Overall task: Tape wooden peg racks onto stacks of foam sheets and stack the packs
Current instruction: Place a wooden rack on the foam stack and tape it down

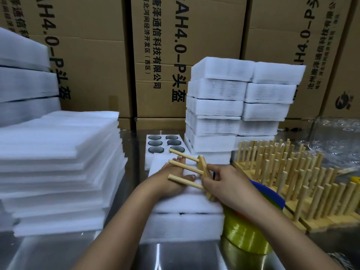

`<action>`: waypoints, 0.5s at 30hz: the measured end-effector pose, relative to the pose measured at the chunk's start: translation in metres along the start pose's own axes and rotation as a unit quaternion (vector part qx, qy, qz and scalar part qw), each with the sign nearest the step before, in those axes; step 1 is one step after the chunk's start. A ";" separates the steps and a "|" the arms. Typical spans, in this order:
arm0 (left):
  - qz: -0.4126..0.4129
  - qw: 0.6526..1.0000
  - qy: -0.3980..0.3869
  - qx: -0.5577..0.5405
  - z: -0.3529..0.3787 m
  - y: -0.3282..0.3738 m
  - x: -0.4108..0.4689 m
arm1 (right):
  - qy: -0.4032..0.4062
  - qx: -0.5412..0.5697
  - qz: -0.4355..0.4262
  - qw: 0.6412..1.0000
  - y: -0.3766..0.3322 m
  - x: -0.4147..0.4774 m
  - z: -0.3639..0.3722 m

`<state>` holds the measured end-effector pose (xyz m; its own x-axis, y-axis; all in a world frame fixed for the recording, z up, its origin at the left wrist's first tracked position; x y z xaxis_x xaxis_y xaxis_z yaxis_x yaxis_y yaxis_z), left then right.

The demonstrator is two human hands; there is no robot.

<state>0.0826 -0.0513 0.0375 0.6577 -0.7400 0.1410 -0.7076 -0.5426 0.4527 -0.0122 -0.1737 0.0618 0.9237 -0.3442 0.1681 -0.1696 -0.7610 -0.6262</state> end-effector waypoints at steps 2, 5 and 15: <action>-0.017 0.988 0.096 -0.120 -0.010 -0.010 -0.002 | -0.013 0.015 0.006 1.000 0.000 0.001 -0.003; -0.053 0.882 0.270 -0.382 -0.021 -0.031 -0.009 | -0.006 -0.019 -0.005 1.000 -0.004 0.000 0.000; -0.082 0.897 0.315 -0.298 -0.035 -0.043 -0.024 | 0.025 -0.090 -0.041 0.995 -0.014 -0.008 -0.007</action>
<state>0.1061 0.0033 0.0455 0.8887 -0.1960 0.4145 -0.4477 -0.1756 0.8768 -0.0192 -0.1638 0.0744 0.9194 -0.3002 0.2541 -0.1567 -0.8721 -0.4635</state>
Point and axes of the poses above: each hand's wrist, its own x-axis towards the middle knuckle, its own z-axis out of the palm, y = z × x, the point moved 4 cm from there along x, towards the middle knuckle, and after that the axes turned 12 degrees about z, right-handed, at the moved point
